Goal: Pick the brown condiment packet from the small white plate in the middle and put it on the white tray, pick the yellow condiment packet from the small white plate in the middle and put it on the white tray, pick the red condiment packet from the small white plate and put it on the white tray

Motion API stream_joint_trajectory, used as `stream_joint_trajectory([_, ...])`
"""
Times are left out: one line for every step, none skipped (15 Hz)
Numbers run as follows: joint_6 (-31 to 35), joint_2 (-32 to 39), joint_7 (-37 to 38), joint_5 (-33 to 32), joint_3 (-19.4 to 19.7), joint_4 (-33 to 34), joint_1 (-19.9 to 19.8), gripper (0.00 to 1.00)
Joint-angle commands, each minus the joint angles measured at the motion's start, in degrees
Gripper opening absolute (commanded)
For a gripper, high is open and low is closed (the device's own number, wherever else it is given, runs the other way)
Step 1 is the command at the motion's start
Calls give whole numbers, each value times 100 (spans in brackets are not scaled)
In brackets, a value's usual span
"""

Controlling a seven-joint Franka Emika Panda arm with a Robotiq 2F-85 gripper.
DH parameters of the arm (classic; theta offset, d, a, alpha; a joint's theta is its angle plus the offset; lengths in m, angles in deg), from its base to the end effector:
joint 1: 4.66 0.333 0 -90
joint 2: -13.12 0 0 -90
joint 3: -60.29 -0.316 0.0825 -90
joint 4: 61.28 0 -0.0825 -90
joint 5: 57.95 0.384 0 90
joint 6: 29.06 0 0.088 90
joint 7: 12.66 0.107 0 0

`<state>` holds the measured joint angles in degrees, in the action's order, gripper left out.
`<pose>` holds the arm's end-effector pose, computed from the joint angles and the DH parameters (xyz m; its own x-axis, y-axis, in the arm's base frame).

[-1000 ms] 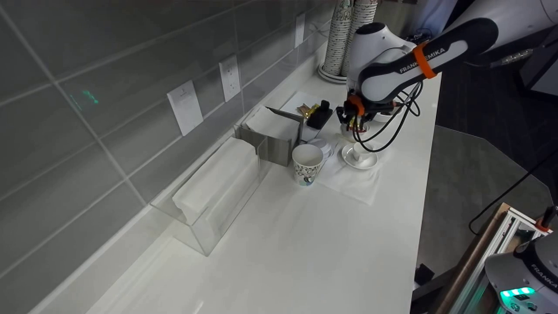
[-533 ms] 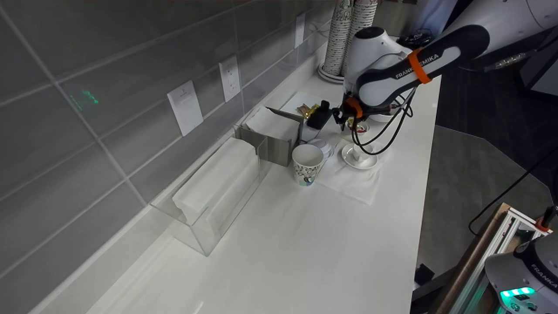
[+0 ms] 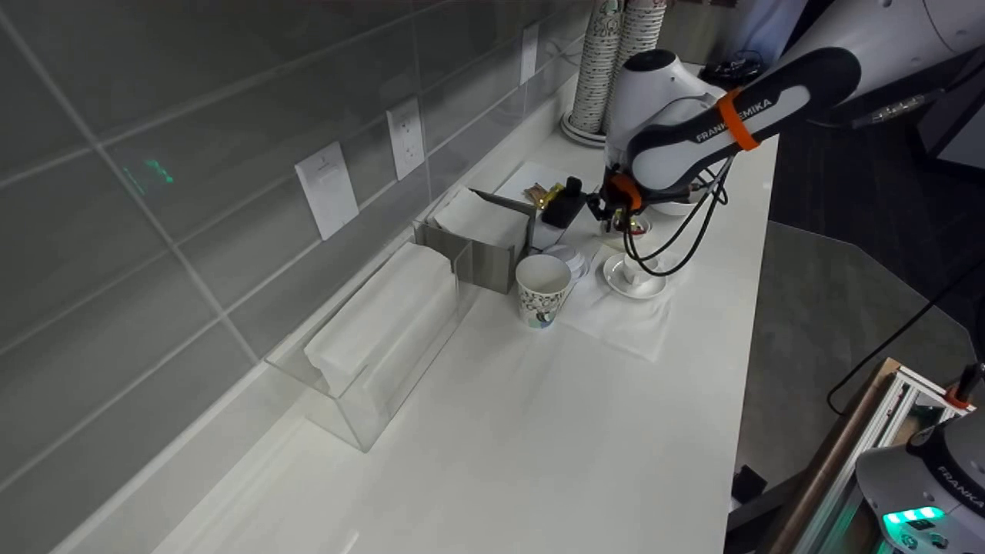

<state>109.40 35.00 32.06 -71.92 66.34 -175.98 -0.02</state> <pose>0.6097 -0.0141 0.2706 0.8124 -0.5628 0.1525 -0.5813 -0.8022 0.1364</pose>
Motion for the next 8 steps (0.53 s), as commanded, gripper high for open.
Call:
stream_joint_trajectory([-117,31,-113,-86,105,117,92,14])
stream_joint_trajectory([-133,31,-126,-84,108,123,93,16])
stream_joint_trajectory([-147,32,-146,-81,109,127,92,12])
stream_joint_trajectory([-158,33,-157,-78,110,128,91,9])
stream_joint_trajectory([-172,31,-176,-70,107,129,89,3])
stream_joint_trajectory([-191,27,-192,-66,107,131,89,0])
stream_joint_trajectory([-223,17,-198,-70,110,131,93,0])
stream_joint_trajectory([-268,1,-194,-72,114,133,98,0])
